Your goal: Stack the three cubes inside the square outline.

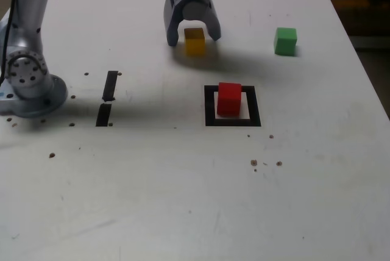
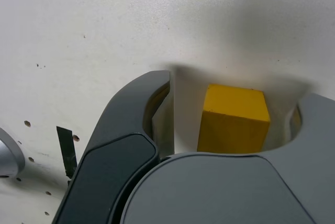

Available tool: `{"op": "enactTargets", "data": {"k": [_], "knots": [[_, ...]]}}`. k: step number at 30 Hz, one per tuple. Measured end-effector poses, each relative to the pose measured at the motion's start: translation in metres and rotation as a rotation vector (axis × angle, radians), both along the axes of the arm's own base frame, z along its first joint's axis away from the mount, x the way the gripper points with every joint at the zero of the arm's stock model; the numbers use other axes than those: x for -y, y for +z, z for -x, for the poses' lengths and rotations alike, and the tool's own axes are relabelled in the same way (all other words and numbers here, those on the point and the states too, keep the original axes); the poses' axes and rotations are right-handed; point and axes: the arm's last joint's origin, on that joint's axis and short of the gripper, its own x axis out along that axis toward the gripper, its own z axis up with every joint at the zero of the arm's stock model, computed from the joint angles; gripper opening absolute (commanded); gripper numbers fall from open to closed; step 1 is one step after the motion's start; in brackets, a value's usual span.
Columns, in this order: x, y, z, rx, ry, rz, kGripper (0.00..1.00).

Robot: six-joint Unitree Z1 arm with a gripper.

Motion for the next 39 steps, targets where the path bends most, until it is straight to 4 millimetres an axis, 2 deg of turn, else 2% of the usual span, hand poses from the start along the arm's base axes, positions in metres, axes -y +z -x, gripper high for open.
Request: {"op": "enactTargets", "data": {"k": [4,7,13,16,19,21,24,27,30,35,37,39], "knots": [[-0.001,-0.004,-0.001,0.022,0.000,-0.009,0.44],[-0.001,-0.007,-0.003,0.045,0.001,-0.016,0.36],[0.000,-0.007,-0.004,0.071,-0.007,-0.002,0.31],[0.006,0.005,-0.003,0.076,-0.022,-0.002,0.29],[0.015,0.027,0.001,0.081,-0.041,-0.004,0.29],[0.027,0.056,0.005,0.106,-0.065,-0.015,0.28],[0.057,0.099,0.006,0.165,-0.120,-0.030,0.28],[0.090,0.120,0.003,0.163,-0.170,-0.009,0.28],[0.122,0.124,-0.003,0.128,-0.213,0.022,0.28],[0.175,0.100,-0.025,0.082,-0.305,0.041,0.28],[0.186,0.089,-0.030,0.055,-0.319,0.044,0.28],[0.189,0.085,-0.033,0.058,-0.321,0.045,0.28]]}}
